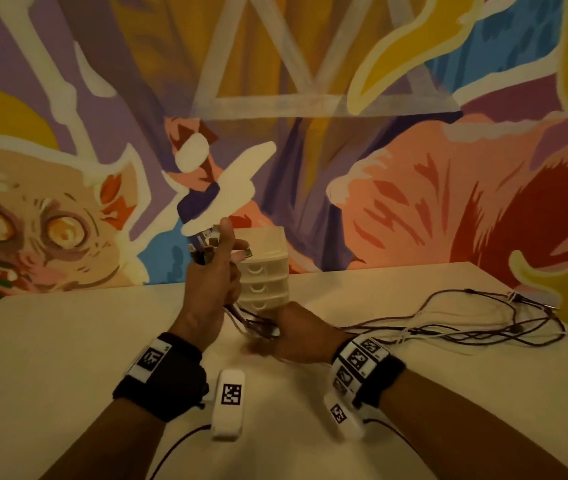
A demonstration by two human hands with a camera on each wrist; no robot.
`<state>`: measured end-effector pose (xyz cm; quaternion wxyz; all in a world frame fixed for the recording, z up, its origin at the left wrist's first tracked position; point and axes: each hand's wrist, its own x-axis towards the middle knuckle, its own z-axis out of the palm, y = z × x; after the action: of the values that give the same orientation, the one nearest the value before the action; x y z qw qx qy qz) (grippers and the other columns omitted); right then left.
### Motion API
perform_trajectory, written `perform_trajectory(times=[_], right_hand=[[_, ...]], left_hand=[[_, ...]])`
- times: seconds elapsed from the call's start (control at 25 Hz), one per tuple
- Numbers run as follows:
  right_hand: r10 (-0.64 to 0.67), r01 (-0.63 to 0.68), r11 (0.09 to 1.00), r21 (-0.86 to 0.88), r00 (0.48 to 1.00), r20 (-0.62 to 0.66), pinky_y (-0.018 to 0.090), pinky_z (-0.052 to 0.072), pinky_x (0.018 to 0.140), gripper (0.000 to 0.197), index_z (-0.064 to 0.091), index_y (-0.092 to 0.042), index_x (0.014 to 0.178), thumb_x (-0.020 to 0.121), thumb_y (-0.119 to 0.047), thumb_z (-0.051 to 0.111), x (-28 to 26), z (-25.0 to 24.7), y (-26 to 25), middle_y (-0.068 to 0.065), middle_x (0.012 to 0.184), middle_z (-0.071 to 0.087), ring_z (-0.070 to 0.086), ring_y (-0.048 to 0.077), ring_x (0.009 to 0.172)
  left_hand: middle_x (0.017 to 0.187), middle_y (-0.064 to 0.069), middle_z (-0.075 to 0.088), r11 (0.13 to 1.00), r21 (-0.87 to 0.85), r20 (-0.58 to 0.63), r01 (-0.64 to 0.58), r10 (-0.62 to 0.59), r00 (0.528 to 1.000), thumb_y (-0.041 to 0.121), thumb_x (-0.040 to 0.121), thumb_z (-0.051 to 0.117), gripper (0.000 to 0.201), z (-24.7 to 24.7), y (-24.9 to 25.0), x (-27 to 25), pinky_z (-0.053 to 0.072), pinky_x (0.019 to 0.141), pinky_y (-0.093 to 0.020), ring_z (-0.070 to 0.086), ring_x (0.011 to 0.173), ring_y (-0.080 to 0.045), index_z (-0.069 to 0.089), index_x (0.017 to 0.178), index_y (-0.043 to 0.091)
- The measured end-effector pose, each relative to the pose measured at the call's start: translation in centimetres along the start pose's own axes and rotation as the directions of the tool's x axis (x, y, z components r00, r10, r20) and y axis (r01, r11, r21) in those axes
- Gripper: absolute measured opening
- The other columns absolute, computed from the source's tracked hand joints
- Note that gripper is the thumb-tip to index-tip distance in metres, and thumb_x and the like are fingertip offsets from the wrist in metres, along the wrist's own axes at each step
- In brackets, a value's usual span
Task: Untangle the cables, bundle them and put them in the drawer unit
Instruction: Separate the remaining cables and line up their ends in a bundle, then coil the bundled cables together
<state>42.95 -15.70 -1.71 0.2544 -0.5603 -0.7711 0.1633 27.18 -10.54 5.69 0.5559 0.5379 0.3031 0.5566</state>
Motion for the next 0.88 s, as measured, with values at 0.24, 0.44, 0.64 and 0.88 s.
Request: perform_trajectory(times=[0.24, 0.44, 0.64, 0.88], right_hand=[[0.405, -0.276, 0.789, -0.549, 0.906, 0.126, 0.039, 0.047, 0.099, 0.089, 0.068, -0.024, 0.128, 0.091, -0.090, 0.021, -5.1, -4.2, 6.4, 0.006, 0.128, 0.071, 0.064, 0.031, 0.118], [0.442, -0.337, 0.879, -0.336, 0.840, 0.315, 0.040, 0.039, 0.121, 0.135, 0.023, -0.036, 0.163, 0.054, -0.101, 0.066, -6.0, -5.1, 2.0, -0.013, 0.161, 0.039, 0.043, 0.016, 0.145], [0.123, -0.101, 0.990, -0.099, 0.962, 0.243, 0.033, 0.050, 0.086, 0.051, 0.063, -0.022, 0.101, 0.107, -0.066, 0.038, -3.4, -0.6, -1.0, -0.005, 0.092, 0.068, 0.066, 0.019, 0.090], [0.236, -0.205, 0.965, -0.164, 0.952, 0.196, 0.034, 0.051, 0.077, 0.061, 0.060, -0.027, 0.099, 0.097, -0.082, 0.032, -4.1, -2.8, 0.2, -0.004, 0.077, 0.069, 0.060, 0.008, 0.069]], left_hand=[[0.063, 0.003, 0.030, 0.995, -0.089, -0.131, 0.047, -0.058, 0.990, 0.058, 0.084, 0.082, 0.039, -5.7, -1.8, 0.8, 0.023, 0.044, -0.025, 0.023, 0.053, -0.012, 0.058, 0.083, 0.027], [0.060, 0.006, 0.030, 0.971, -0.136, -0.060, 0.199, -0.208, 0.976, 0.056, 0.086, 0.080, 0.039, -1.3, -6.6, -2.4, 0.022, 0.046, -0.023, 0.023, 0.053, -0.009, 0.067, 0.092, 0.020], [0.063, 0.002, 0.032, 0.951, -0.216, -0.027, 0.223, -0.234, 0.972, 0.039, 0.089, 0.082, 0.024, -1.3, -7.2, -0.7, 0.030, 0.047, -0.024, 0.028, 0.052, -0.010, 0.071, 0.087, 0.018], [0.067, 0.002, 0.034, 0.878, -0.367, 0.047, 0.308, -0.313, 0.949, 0.031, 0.094, 0.077, 0.032, -1.3, -10.2, -0.2, 0.040, 0.054, -0.021, 0.034, 0.056, -0.008, 0.055, 0.073, 0.022]])
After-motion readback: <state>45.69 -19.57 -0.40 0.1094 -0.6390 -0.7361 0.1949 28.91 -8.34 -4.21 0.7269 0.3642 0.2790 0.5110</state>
